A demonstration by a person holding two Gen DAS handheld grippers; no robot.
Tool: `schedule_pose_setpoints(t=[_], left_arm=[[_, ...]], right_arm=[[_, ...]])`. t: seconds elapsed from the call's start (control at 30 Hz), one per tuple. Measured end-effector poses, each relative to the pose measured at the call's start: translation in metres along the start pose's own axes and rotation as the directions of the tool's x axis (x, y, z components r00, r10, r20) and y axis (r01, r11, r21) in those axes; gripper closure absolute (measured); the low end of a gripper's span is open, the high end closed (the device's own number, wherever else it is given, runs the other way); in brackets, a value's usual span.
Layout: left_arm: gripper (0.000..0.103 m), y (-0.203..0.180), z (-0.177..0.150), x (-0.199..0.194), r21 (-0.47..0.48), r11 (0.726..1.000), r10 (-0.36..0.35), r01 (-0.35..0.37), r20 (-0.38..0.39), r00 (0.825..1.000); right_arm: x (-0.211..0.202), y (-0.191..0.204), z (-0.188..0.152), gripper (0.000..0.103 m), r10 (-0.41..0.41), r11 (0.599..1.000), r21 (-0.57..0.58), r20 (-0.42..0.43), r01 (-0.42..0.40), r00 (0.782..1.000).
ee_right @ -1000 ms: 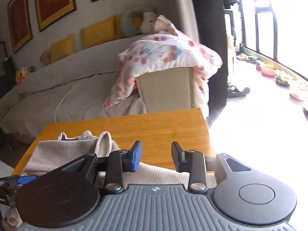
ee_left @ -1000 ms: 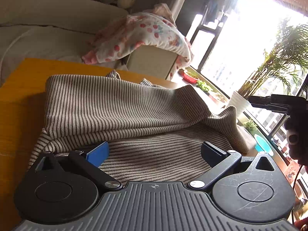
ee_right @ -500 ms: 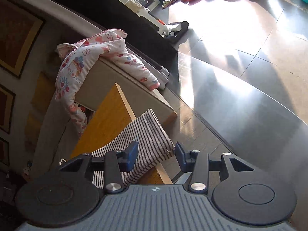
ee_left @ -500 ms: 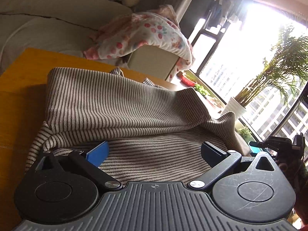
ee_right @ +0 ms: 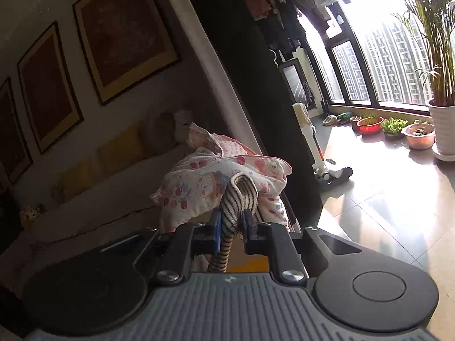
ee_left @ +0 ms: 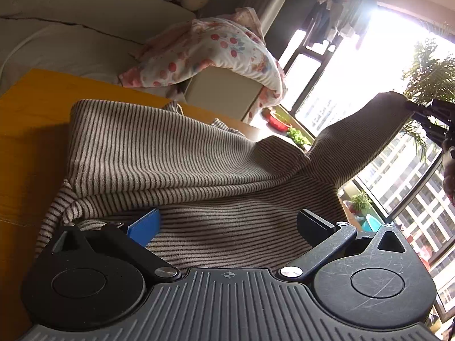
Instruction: Fold clothes
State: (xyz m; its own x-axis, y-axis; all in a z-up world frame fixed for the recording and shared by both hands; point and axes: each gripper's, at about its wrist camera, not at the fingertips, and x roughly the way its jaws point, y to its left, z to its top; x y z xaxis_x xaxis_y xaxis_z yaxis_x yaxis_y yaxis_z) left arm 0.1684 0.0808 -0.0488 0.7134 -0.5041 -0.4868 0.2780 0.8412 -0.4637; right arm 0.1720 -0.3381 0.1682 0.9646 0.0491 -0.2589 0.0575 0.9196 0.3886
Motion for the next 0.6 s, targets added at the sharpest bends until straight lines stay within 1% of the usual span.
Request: schedule_pose_setpoints(t=[0.07, 0.1, 0.17, 0.27, 0.37, 0.43, 0.47, 0.53, 0.57, 0.6], left_arm=[[0.0, -0.002, 0.001, 0.001, -0.004, 1.0, -0.007, 0.007, -0.004, 1.0], [0.0, -0.002, 0.002, -0.001, -0.013, 1.0, -0.009, 0.009, -0.005, 1.0], [0.0, 0.002, 0.004, -0.008, -0.055, 0.998, -0.028, 0.028, -0.009, 1.0], [0.0, 0.007, 0.007, -0.024, -0.108, 0.992, -0.063, 0.062, -0.009, 0.998], [0.0, 0.008, 0.009, -0.044, -0.102, 0.992, -0.067, 0.069, 0.015, 0.998], [0.0, 0.007, 0.008, -0.054, -0.09, 0.993, -0.081, 0.082, 0.012, 0.997], [0.0, 0.006, 0.007, -0.057, -0.081, 0.993, -0.086, 0.086, 0.004, 0.996], [0.0, 0.004, 0.004, -0.063, -0.063, 0.994, -0.094, 0.094, -0.011, 0.995], [0.0, 0.003, 0.003, -0.066, -0.054, 0.994, -0.099, 0.098, -0.019, 0.995], [0.0, 0.003, 0.001, -0.068, -0.045, 0.994, -0.103, 0.102, -0.027, 0.994]], right_arm=[[0.009, 0.031, 0.003, 0.089, 0.067, 0.997, -0.036, -0.005, -0.067, 0.998], [0.014, 0.05, 0.002, 0.089, 0.114, 0.992, -0.058, -0.012, -0.115, 0.993], [0.025, 0.087, -0.005, 0.089, 0.212, 0.973, -0.089, -0.042, -0.215, 0.976], [0.042, 0.138, -0.019, 0.089, 0.343, 0.927, -0.122, -0.098, -0.353, 0.934], [0.06, 0.181, -0.045, 0.089, 0.44, 0.877, -0.127, -0.17, -0.463, 0.881], [0.072, 0.203, -0.065, 0.089, 0.485, 0.848, -0.118, -0.22, -0.516, 0.847], [0.078, 0.214, -0.078, 0.099, 0.503, 0.835, -0.111, -0.245, -0.539, 0.829], [0.087, 0.23, -0.1, 0.1, 0.532, 0.811, -0.097, -0.288, -0.576, 0.797], [0.09, 0.236, -0.109, 0.1, 0.539, 0.802, -0.099, -0.305, -0.589, 0.785], [0.091, 0.242, -0.117, 0.1, 0.541, 0.795, -0.109, -0.319, -0.597, 0.778]])
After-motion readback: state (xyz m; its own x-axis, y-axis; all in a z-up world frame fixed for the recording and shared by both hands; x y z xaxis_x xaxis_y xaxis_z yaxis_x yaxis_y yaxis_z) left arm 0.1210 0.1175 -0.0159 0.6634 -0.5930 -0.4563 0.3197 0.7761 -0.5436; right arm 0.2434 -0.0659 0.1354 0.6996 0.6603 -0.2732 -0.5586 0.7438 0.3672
